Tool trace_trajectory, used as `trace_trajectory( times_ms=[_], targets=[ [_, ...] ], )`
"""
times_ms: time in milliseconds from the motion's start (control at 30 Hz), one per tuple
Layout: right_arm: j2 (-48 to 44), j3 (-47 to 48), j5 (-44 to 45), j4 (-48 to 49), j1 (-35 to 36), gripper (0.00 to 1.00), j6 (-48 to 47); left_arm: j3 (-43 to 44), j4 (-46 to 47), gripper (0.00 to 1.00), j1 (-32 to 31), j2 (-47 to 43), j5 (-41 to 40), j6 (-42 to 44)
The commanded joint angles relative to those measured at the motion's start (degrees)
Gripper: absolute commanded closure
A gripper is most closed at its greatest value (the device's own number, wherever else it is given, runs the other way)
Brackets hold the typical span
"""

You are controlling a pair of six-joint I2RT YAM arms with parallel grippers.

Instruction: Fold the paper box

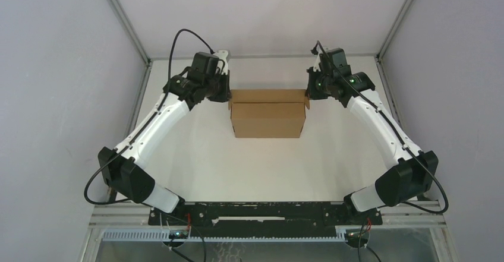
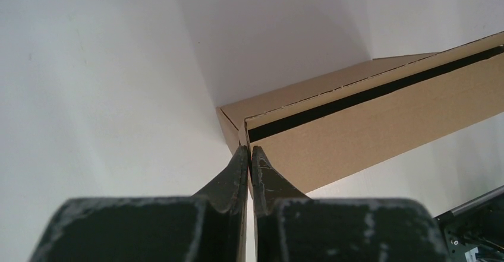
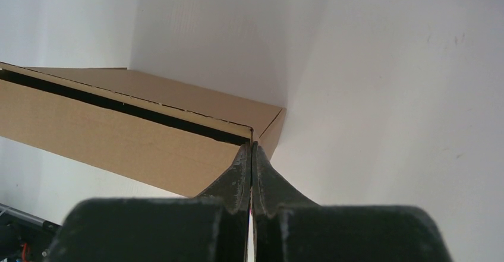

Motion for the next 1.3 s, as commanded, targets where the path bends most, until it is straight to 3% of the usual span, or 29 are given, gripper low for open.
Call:
trace_trajectory(
  times_ms=[0,500,1267],
  targets=[
    [0.5,2.8,-4.8,1.4,0.7,1.00,4.0,3.8,2.9,0.94,-2.2,0.4,3.3,-2.4],
    [1.7,3.0,-1.5,1.9,1.4,1.00,8.1,4.4,3.5,0.95,-2.7,2.0,2.5,-3.2],
    [1.3,-1.4,10.2,6.1,4.8,1.00,12.4,4.4,6.1,0.96,-3.0,3.0,1.4,-4.1]
  ],
)
